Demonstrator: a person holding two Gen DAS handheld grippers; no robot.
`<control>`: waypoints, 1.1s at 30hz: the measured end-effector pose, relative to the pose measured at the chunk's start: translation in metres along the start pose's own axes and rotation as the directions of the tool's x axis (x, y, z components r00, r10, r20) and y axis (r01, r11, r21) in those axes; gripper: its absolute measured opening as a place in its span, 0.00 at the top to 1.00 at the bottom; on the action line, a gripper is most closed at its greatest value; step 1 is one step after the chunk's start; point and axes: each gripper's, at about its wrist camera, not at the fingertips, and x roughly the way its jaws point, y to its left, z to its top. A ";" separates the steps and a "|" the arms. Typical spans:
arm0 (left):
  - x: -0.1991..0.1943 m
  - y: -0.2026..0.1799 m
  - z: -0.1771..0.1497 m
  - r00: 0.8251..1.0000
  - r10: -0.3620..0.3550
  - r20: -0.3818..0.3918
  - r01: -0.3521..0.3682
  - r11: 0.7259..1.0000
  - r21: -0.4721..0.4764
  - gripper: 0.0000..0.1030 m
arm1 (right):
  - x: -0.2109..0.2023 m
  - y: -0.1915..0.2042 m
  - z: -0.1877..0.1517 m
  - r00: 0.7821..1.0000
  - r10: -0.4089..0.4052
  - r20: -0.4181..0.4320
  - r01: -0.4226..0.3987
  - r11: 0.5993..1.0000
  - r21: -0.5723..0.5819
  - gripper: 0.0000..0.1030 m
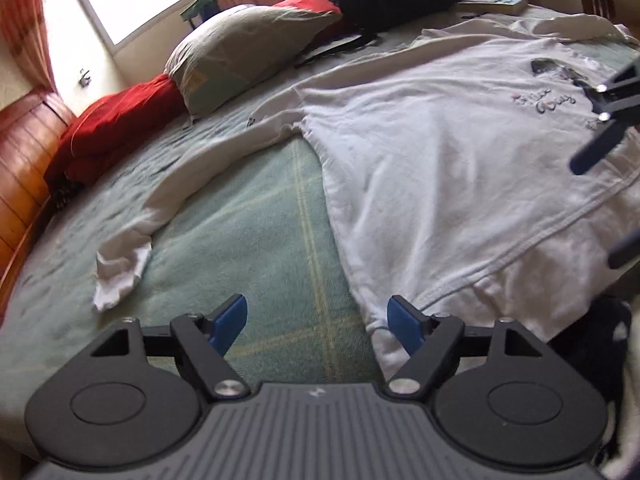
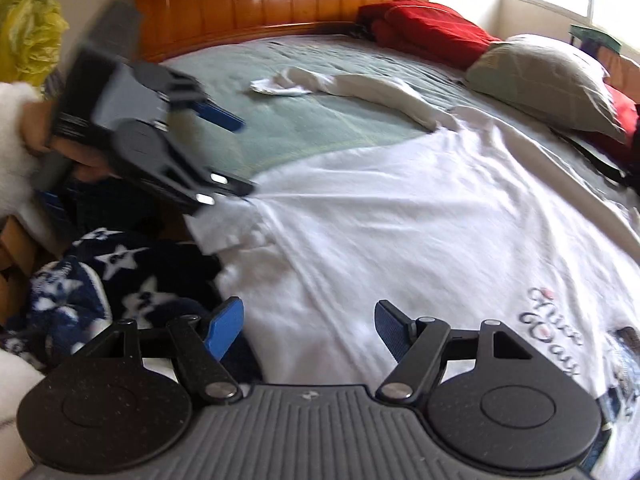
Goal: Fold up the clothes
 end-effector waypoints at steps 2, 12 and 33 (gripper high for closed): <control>-0.003 0.001 0.015 0.999 -0.023 0.049 0.024 1.000 -0.017 0.24 | 0.003 -0.006 0.005 1.000 -0.027 0.016 0.027 1.000 0.004 0.25; 0.045 -0.013 0.049 0.955 -0.257 0.147 0.282 0.940 -0.192 0.24 | 0.034 -0.036 -0.002 0.994 -0.112 0.005 0.111 0.993 0.044 0.24; 0.118 0.001 0.118 0.962 -0.258 0.084 0.270 0.939 -0.213 0.22 | -0.031 -0.263 -0.011 0.961 -0.276 0.017 0.241 0.866 0.437 0.09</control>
